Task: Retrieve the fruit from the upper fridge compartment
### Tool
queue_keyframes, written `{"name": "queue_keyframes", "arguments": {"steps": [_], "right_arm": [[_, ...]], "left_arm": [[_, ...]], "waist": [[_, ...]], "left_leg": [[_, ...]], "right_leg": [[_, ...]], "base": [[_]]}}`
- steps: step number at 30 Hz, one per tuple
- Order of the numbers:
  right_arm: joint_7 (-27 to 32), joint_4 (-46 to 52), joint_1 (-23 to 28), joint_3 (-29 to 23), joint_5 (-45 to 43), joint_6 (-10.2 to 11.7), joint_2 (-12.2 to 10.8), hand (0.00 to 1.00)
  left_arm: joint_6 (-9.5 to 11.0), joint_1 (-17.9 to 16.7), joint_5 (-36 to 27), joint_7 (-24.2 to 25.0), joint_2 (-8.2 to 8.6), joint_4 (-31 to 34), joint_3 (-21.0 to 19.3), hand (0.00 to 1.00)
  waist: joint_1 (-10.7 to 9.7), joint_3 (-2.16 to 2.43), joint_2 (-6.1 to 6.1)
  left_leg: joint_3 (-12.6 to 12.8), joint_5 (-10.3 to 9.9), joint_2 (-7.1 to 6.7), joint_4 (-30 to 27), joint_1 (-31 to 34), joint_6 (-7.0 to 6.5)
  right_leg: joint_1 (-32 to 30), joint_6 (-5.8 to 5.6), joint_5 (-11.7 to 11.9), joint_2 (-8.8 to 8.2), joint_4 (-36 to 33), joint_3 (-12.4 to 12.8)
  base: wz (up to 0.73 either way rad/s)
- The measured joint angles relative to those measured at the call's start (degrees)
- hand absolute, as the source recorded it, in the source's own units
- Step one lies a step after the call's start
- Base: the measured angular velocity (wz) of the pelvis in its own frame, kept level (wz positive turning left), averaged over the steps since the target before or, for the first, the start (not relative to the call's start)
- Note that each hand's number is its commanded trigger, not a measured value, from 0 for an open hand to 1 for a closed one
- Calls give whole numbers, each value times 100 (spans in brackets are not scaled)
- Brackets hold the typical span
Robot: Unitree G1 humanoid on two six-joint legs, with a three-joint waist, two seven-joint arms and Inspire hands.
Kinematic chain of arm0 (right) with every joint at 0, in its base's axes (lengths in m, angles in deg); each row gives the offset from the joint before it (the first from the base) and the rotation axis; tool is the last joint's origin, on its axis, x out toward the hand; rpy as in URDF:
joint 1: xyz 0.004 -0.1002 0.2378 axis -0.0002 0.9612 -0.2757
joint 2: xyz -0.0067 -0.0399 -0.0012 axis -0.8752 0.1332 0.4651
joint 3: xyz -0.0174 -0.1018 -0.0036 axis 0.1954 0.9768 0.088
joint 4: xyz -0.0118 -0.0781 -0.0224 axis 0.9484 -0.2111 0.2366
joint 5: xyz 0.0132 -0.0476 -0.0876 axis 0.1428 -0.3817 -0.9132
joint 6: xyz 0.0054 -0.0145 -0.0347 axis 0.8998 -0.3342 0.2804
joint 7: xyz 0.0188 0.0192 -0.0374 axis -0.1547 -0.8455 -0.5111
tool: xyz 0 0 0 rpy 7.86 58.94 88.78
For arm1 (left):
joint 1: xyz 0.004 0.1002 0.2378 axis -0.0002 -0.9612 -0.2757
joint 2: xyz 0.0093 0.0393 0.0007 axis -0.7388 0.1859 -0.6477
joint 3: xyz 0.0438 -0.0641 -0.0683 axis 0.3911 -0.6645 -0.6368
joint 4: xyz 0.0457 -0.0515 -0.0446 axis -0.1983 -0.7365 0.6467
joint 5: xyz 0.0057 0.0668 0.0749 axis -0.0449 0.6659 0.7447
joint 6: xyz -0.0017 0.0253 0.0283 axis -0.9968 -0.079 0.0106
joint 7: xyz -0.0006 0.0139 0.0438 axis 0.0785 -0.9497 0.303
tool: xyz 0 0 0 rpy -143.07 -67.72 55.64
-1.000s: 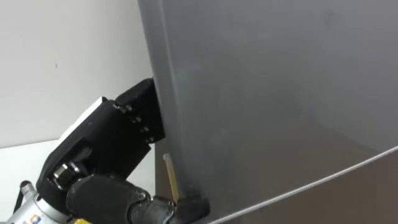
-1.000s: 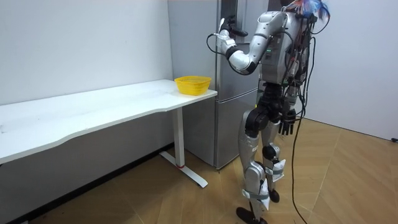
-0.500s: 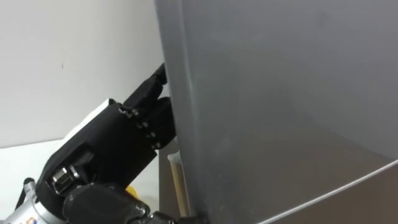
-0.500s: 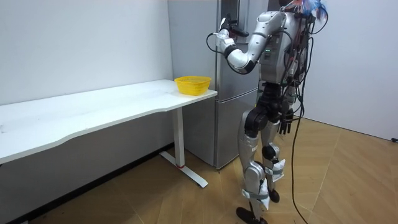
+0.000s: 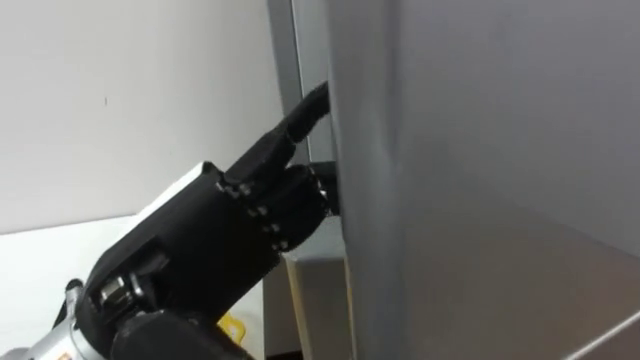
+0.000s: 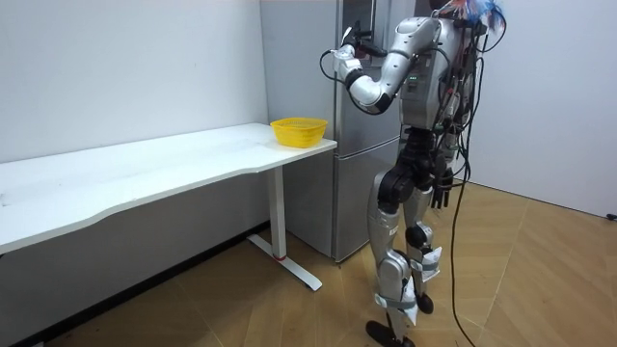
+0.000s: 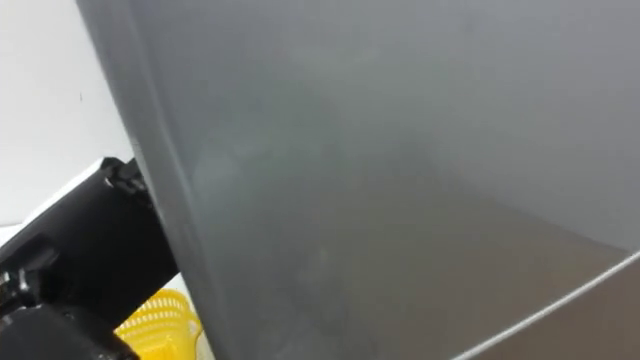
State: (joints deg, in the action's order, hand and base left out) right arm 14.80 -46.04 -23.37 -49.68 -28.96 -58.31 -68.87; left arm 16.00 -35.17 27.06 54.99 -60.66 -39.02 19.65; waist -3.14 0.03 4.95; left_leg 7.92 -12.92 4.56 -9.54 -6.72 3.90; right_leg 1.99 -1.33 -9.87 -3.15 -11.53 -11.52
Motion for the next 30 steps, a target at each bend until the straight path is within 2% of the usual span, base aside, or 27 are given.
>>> {"name": "queue_keyframes", "arguments": {"steps": [4,7,11,15,22,29,30], "right_arm": [[1,-8,3,1,-28,3,2,0],[1,-13,-45,3,-33,8,1,0],[4,-12,-70,14,-12,6,-1,0],[3,-16,-110,62,-17,9,0,0],[1,-62,-169,127,-23,10,-3,0],[-17,-85,-216,257,-47,7,3,0],[-54,-89,-233,263,-121,6,4,0]], "left_arm": [[1,165,-94,62,0,0,192,0],[10,256,-195,108,29,2,412,0],[11,360,-274,114,143,97,770,0],[10,361,-289,95,148,113,816,0],[10,363,-287,91,150,207,951,0],[8,874,-282,164,154,217,1438,0],[8,958,-283,185,165,217,1536,0]], "waist": [[-42,-14,-20],[-167,-10,-13],[-281,-11,-13],[-355,15,24],[-445,13,12],[-461,15,7],[-463,15,7]], "left_leg": [[84,0,0,3,-43,0],[92,0,0,5,-56,0],[138,0,2,5,-66,0],[165,-1,-3,1,-91,-1],[166,0,1,-3,-96,-1],[187,0,-2,-8,-95,-1],[266,0,1,-9,-97,-1]], "right_leg": [[3,-4,2,1,0,38],[13,-4,2,3,1,43],[13,-4,2,10,0,63],[8,-6,2,13,-15,126],[-3,-13,6,15,-20,125],[-8,-16,10,26,-22,207],[-14,-16,10,25,-20,218]], "base": [[-7],[-1],[-6],[-7],[2],[-4],[-6]]}}
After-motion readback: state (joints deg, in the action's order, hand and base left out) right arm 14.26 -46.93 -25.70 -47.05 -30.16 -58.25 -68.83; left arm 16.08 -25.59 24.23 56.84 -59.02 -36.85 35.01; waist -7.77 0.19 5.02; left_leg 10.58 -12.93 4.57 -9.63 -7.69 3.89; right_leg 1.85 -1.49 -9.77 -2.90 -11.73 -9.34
